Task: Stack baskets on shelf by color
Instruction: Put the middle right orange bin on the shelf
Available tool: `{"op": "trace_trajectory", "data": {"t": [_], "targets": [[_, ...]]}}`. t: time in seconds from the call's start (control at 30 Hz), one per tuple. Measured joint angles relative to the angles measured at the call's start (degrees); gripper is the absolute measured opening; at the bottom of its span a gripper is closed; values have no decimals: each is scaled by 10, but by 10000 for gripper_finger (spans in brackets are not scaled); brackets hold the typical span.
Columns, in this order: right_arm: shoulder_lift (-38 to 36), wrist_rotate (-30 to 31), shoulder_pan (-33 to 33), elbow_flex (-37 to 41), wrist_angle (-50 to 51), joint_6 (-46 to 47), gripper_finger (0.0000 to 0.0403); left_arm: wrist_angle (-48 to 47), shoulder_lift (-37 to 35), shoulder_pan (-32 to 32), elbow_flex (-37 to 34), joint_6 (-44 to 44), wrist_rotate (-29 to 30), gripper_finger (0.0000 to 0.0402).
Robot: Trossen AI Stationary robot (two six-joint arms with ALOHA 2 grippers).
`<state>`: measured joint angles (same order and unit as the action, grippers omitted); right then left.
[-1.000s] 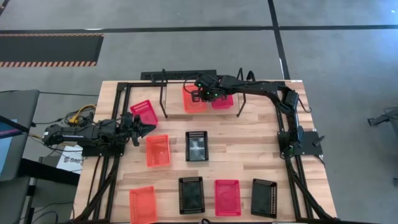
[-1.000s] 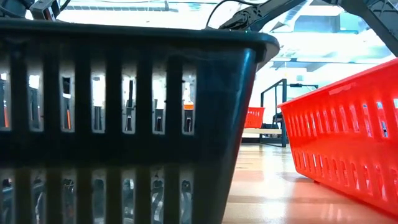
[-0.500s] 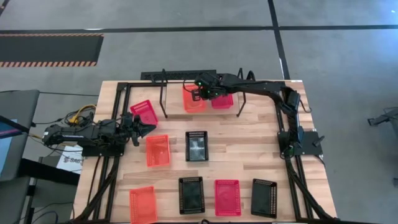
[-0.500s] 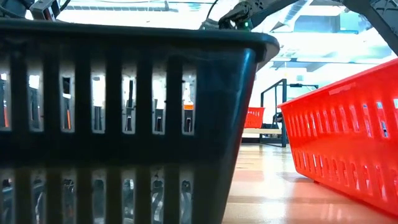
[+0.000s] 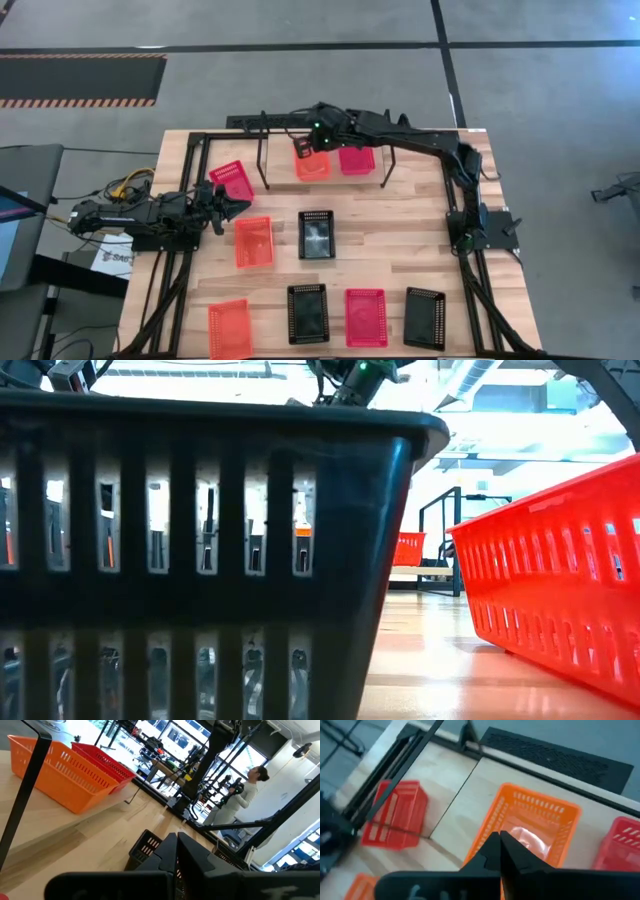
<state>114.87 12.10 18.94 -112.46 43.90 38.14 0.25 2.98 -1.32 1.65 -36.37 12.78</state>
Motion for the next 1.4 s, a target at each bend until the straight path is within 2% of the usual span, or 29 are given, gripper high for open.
{"op": "trace_trajectory", "data": {"t": [0.87,1.4], "targets": [[7,-18,-17,2,41,-13,1,0,0,0,0,-1,0,0],[7,-48,-41,2,1,-57,1,0,0,0,0,4,0,0]]}}
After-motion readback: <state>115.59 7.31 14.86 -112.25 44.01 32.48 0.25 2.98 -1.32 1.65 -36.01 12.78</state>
